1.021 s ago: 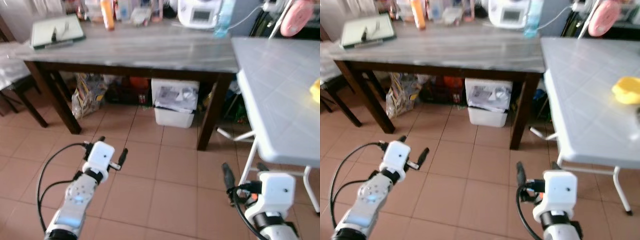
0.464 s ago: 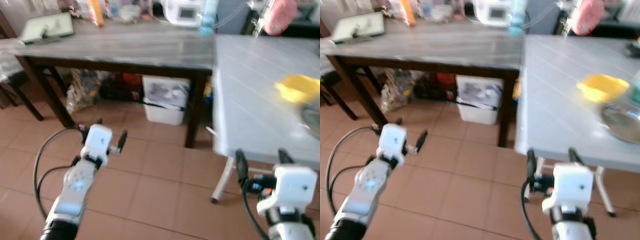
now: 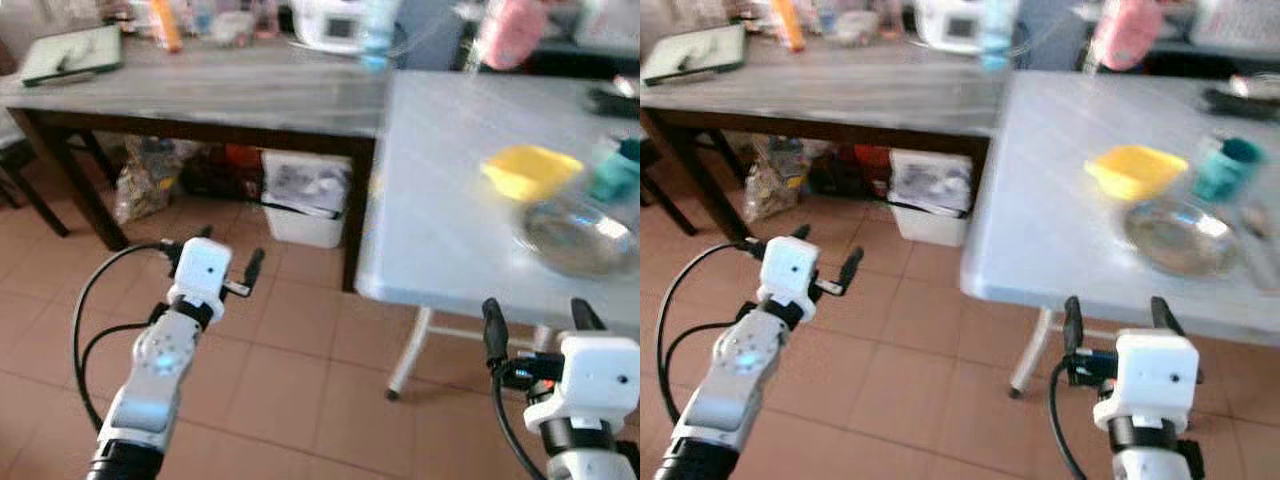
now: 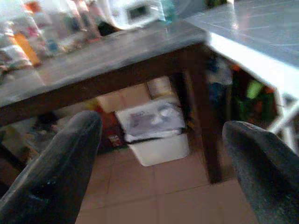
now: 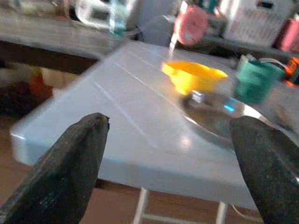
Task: Setting the table
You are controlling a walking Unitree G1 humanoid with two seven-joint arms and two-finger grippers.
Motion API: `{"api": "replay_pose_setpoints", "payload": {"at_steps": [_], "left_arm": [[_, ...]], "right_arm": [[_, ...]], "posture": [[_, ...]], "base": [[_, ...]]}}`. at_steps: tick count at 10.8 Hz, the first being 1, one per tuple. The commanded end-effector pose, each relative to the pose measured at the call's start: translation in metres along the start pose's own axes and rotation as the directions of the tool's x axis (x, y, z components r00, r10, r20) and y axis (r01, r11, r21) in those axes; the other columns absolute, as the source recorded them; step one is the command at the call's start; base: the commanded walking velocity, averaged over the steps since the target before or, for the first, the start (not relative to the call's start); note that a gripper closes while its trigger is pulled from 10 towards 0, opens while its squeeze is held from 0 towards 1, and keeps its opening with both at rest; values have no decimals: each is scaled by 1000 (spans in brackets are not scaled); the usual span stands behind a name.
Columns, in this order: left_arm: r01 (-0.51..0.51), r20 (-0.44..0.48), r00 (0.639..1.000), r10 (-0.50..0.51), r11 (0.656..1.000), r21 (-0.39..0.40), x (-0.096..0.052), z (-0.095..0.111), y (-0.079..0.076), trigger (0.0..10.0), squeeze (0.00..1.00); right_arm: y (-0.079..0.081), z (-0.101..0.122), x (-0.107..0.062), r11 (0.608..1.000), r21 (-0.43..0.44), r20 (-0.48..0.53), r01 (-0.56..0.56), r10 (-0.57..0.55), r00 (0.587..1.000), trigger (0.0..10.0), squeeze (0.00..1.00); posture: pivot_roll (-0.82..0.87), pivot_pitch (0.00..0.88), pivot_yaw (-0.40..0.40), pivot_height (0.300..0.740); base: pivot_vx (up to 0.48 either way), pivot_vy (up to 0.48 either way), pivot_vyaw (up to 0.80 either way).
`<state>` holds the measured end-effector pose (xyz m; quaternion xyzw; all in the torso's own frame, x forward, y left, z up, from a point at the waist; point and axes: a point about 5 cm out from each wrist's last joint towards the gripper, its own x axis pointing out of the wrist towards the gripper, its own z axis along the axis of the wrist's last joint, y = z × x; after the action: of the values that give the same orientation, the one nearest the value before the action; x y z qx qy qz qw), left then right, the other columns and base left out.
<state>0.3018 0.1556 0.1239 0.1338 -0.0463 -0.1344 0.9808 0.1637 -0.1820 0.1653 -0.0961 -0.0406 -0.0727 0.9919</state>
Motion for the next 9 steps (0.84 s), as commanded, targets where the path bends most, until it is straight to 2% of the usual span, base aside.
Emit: {"api": "replay_pose_setpoints", "payload": {"at_steps": [1,4,9], "left_arm": [[2,7,1000,-2,1000,12,-1,3,1,10000,0],[14,-10,1000,-14,1000,2,-2,2,-4,10000,0],[4,-27,1000,-4,1000,3,-3,-2,-2,10000,0]], "right_arm": [[-2,6,-1,1000,-3,21,19,-18,1000,10000,0],[-2,6,-1,1000,-3,18,26,-26,1000,10000,0],[-3,3,1,1000,-5,10,19,-19,1000,10000,0]], "posture": [[-111,121,49,740],[-118,124,53,740],[-111,122,46,740]], "base": [[0,-337,0],[0,-337,0],[0,-340,0]]}}
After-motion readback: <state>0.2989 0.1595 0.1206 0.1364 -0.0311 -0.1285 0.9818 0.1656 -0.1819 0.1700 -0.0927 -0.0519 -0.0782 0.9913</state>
